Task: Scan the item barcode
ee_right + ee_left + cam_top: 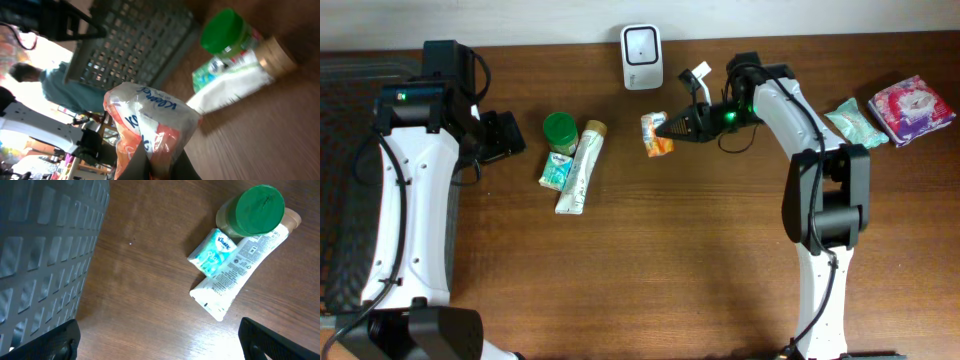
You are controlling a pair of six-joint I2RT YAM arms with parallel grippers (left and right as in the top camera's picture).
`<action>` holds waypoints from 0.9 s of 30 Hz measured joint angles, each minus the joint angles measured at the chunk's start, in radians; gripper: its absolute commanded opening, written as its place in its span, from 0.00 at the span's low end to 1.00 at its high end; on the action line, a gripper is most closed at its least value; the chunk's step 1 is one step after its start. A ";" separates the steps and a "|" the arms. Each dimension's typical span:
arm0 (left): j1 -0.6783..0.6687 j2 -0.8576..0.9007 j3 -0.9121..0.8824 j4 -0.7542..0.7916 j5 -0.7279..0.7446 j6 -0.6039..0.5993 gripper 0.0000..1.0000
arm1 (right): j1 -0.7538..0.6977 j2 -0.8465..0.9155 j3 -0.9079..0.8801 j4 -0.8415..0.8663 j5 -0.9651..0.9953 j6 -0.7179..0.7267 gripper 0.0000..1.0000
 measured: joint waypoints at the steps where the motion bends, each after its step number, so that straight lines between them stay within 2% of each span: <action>1: 0.000 0.000 0.000 0.000 0.000 0.000 0.99 | -0.014 0.000 0.000 -0.013 0.021 0.000 0.04; 6: 0.000 0.000 0.000 0.000 0.000 0.000 0.99 | -0.116 0.000 0.003 -0.131 0.055 -0.087 0.04; 22: 0.000 0.000 0.000 0.000 0.000 0.000 0.99 | -0.109 0.000 0.003 -0.131 0.005 -0.112 0.04; 27: 0.000 0.000 0.000 0.000 0.000 0.000 0.99 | -0.040 0.000 0.003 -0.057 0.002 -0.104 0.04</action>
